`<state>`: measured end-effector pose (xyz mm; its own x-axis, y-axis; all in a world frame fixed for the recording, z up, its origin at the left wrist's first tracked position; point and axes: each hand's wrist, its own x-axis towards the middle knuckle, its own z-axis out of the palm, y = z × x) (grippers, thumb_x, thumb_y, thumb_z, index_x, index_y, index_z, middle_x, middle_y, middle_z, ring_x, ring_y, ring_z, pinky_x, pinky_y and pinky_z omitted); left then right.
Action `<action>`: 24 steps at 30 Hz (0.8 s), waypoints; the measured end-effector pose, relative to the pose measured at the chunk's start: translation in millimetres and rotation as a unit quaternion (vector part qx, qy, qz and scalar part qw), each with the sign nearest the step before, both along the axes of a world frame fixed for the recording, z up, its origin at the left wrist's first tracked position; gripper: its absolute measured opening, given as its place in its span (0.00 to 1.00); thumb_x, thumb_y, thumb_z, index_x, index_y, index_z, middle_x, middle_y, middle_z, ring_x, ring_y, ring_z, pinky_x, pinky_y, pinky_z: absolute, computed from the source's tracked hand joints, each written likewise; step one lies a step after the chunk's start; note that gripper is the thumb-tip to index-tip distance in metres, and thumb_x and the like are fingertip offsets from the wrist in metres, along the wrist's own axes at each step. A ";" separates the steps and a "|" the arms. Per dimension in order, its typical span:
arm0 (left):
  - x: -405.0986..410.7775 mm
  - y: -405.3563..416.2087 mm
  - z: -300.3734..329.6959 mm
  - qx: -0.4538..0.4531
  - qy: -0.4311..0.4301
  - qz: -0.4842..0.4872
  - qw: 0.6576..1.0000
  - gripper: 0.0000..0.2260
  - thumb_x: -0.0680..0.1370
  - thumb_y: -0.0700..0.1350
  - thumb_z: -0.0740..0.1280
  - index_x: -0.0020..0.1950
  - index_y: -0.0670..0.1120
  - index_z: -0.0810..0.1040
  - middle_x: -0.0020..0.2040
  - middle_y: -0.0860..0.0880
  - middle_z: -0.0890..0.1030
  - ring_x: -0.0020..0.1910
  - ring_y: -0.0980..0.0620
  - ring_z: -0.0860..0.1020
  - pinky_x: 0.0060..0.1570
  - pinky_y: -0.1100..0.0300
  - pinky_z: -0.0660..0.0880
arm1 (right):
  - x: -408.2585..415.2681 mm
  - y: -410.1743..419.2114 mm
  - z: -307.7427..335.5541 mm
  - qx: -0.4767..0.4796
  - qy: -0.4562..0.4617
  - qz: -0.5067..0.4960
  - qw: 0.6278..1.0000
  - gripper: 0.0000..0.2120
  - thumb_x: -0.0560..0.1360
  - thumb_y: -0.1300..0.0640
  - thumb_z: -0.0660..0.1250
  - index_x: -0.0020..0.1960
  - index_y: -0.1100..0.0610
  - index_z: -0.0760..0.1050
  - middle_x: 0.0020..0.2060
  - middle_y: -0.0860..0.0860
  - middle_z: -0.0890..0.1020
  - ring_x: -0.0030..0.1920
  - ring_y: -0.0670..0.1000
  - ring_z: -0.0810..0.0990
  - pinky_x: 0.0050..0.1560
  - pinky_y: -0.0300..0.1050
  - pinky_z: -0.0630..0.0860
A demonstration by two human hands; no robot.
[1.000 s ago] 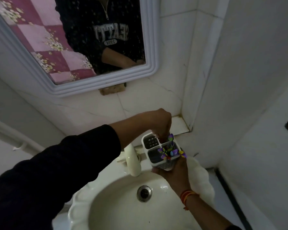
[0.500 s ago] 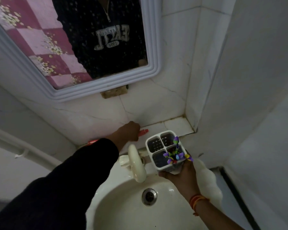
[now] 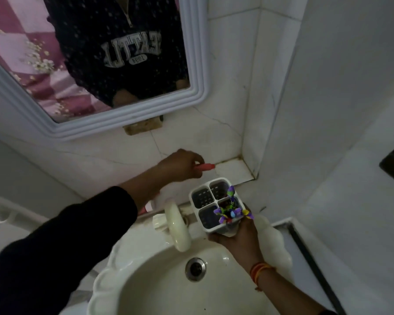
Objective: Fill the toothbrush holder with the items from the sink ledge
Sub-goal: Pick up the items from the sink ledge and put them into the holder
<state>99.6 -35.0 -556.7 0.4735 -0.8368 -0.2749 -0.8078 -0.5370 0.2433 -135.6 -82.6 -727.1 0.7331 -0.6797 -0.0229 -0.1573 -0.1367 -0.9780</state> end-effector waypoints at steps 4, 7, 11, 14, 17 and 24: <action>-24.6 -12.1 52.8 0.014 -0.020 -0.052 0.998 0.16 0.68 0.52 0.79 0.54 0.52 0.86 0.49 0.54 0.86 0.48 0.55 0.81 0.52 0.58 0.78 | -1.1 -1.0 0.7 -0.007 -0.004 -0.001 1.000 0.47 0.52 0.48 0.89 0.68 0.49 0.73 0.61 0.46 0.82 0.63 0.45 0.81 0.62 0.43 0.81; -46.0 -20.3 59.5 0.057 -0.038 -0.088 0.994 0.15 0.71 0.50 0.78 0.56 0.50 0.86 0.53 0.52 0.86 0.53 0.53 0.82 0.57 0.56 0.78 | -1.2 -0.2 0.0 -0.002 -0.008 -0.002 1.000 0.48 0.52 0.50 0.89 0.68 0.50 0.72 0.62 0.47 0.82 0.63 0.46 0.81 0.62 0.43 0.81; -66.7 -24.6 31.6 0.061 -0.029 -0.092 0.993 0.13 0.73 0.45 0.75 0.57 0.49 0.86 0.54 0.49 0.86 0.53 0.50 0.83 0.56 0.51 0.82 | -1.4 2.5 0.5 0.010 -0.008 -0.002 1.000 0.48 0.52 0.50 0.89 0.68 0.50 0.72 0.62 0.48 0.82 0.64 0.46 0.80 0.62 0.38 0.80; -69.8 -21.2 20.2 0.016 -0.002 -0.076 0.997 0.11 0.73 0.43 0.73 0.55 0.50 0.87 0.51 0.49 0.87 0.49 0.51 0.84 0.55 0.54 0.81 | -1.3 2.8 3.4 0.004 -0.009 0.001 1.000 0.49 0.53 0.53 0.89 0.70 0.53 0.72 0.62 0.49 0.81 0.64 0.44 0.80 0.58 0.28 0.77; -61.8 -12.5 25.2 -0.015 0.021 -0.050 0.998 0.10 0.75 0.44 0.71 0.55 0.48 0.87 0.52 0.50 0.87 0.49 0.55 0.82 0.57 0.62 0.77 | -0.9 2.0 2.7 0.011 -0.009 -0.001 1.000 0.48 0.52 0.51 0.89 0.69 0.51 0.72 0.62 0.47 0.82 0.64 0.45 0.80 0.60 0.34 0.79; 15.6 34.9 -14.0 0.038 -0.056 0.051 0.996 0.15 0.75 0.38 0.67 0.61 0.41 0.83 0.61 0.42 0.83 0.60 0.44 0.81 0.61 0.60 0.74 | -2.2 2.9 1.9 0.013 -0.001 -0.009 1.000 0.47 0.50 0.49 0.89 0.67 0.50 0.75 0.59 0.46 0.84 0.61 0.43 0.82 0.60 0.43 0.82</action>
